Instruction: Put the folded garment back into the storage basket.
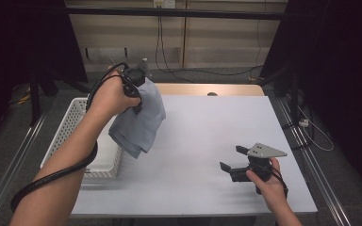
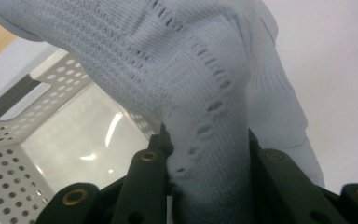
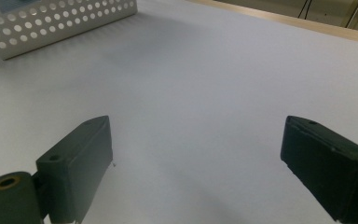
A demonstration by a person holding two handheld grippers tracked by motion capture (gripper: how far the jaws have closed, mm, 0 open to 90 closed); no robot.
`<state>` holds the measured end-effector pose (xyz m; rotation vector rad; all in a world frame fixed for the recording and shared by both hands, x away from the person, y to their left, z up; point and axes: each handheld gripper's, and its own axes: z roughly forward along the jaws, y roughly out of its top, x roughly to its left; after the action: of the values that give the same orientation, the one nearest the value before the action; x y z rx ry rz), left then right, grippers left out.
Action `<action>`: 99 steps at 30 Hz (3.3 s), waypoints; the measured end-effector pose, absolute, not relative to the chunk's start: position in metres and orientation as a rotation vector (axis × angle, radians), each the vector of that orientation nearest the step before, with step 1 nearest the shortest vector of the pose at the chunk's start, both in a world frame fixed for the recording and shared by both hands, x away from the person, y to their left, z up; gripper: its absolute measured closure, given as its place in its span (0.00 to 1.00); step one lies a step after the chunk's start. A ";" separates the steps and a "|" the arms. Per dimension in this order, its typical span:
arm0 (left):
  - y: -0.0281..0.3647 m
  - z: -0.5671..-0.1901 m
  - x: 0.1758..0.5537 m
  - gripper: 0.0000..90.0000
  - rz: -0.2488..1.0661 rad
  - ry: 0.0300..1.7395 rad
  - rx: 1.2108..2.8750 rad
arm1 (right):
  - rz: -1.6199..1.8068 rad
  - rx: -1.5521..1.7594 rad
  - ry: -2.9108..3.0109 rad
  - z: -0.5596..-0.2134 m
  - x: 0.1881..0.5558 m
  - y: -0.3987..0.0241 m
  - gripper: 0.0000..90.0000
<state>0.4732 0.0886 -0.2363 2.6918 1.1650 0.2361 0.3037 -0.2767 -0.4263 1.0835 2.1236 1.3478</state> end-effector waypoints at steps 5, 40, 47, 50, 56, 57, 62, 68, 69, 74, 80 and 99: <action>0.095 -0.231 0.475 0.81 0.244 1.176 2.672 | 1.346 1.078 2.126 -0.426 0.303 -0.276 0.10; 0.124 -0.225 0.506 0.81 0.285 1.273 2.617 | 1.340 1.093 2.124 -0.428 0.305 -0.279 0.10; 0.129 -0.225 0.509 0.81 0.286 1.296 2.628 | 1.339 1.091 2.126 -0.428 0.305 -0.278 0.10; 0.131 -0.226 0.510 0.81 0.286 1.301 2.627 | 1.339 1.090 2.126 -0.428 0.305 -0.278 0.10; 0.136 -0.227 0.512 0.81 0.287 1.309 2.617 | 1.338 1.092 2.127 -0.428 0.305 -0.279 0.10; 0.137 -0.227 0.512 0.81 0.286 1.305 2.619 | 1.339 1.091 2.127 -0.428 0.305 -0.279 0.10; 0.143 -0.228 0.513 0.81 0.282 1.322 2.614 | 1.339 1.092 2.126 -0.428 0.305 -0.279 0.10; 0.153 -0.230 0.514 0.81 0.289 1.358 2.600 | 1.338 1.090 2.130 -0.428 0.305 -0.279 0.10; 0.155 -0.230 0.515 0.81 0.288 1.364 2.595 | 1.338 1.089 2.130 -0.428 0.305 -0.279 0.10; 0.162 -0.235 0.515 0.81 0.298 1.378 2.588 | 1.339 1.091 2.133 -0.429 0.305 -0.278 0.10; 0.169 -0.240 0.516 0.81 0.306 1.405 2.599 | 1.337 1.087 2.144 -0.429 0.305 -0.276 0.10; 0.184 -0.253 0.517 0.81 0.286 1.438 2.585 | 1.338 1.084 2.141 -0.429 0.305 -0.277 0.10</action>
<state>0.5168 0.1838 -0.2529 2.5854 1.4380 0.2862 0.3046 -0.2766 -0.4291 1.0843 2.1409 1.3384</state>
